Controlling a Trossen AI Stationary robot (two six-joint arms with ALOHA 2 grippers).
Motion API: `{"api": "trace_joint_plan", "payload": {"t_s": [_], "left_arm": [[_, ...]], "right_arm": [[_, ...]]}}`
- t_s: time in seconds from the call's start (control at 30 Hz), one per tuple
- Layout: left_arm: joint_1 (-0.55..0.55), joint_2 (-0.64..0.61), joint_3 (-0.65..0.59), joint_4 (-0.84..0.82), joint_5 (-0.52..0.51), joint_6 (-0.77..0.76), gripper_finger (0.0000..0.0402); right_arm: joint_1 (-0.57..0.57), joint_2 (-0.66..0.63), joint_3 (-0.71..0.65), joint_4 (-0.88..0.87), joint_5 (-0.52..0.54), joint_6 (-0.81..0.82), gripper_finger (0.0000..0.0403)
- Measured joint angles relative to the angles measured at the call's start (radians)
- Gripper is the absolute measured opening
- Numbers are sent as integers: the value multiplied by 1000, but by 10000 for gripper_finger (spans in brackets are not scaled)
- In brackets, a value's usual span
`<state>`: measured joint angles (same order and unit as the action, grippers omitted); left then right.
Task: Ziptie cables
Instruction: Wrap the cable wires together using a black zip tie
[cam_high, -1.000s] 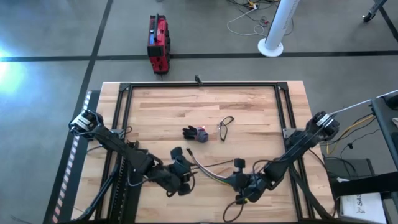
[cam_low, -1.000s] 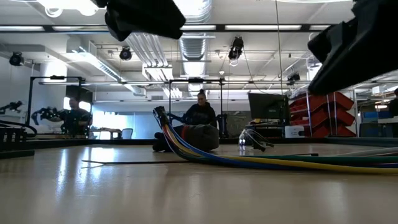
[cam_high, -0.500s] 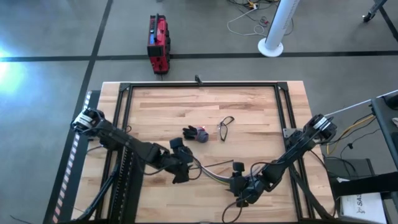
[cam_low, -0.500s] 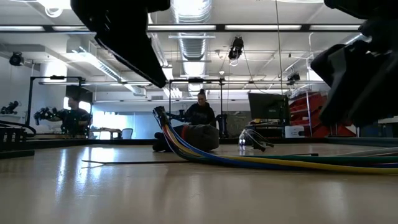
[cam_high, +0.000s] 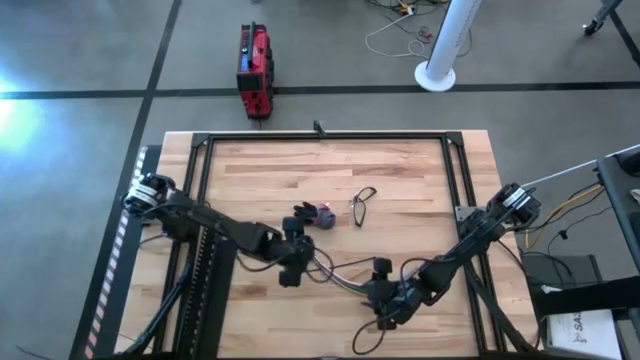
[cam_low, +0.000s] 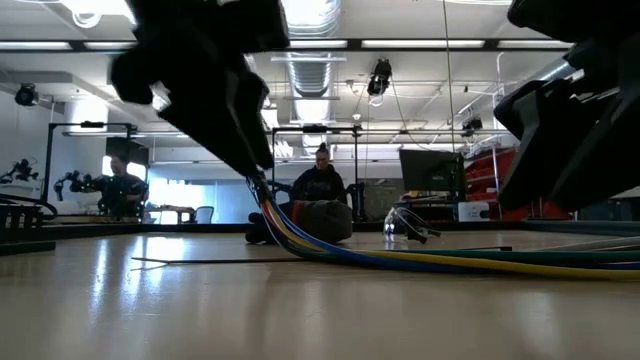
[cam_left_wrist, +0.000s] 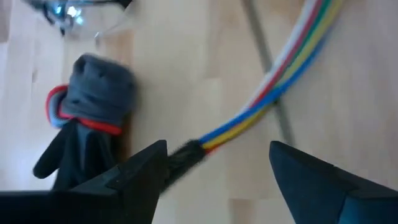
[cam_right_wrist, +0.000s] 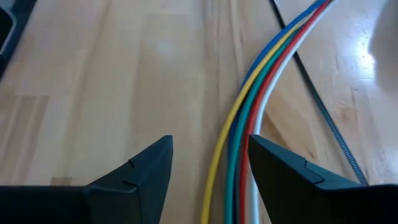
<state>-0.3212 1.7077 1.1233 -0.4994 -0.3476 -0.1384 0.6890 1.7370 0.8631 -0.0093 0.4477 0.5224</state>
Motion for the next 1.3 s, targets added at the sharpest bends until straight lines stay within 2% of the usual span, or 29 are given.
{"api": "trace_joint_plan", "payload": {"t_s": [0.3, 0.53, 0.83, 1.07, 1.3], "left_arm": [[29, 88, 5, -6, -1, 151, 256], [29, 102, 7, -3, -32, 205, 239], [31, 100, 93, -17, -35, 253, 211], [58, 158, 93, -25, 46, 216, 199], [54, 229, 96, -25, 53, 260, 189]], "right_arm": [[-5, 0, 0, -1, -1, -10, 200], [-42, -5, 0, -18, -8, -36, 200], [-49, -117, 0, -146, 8, -75, 201], [-103, -132, -6, -240, 14, -157, 199], [-214, -131, -26, -243, -120, -183, 180]]}}
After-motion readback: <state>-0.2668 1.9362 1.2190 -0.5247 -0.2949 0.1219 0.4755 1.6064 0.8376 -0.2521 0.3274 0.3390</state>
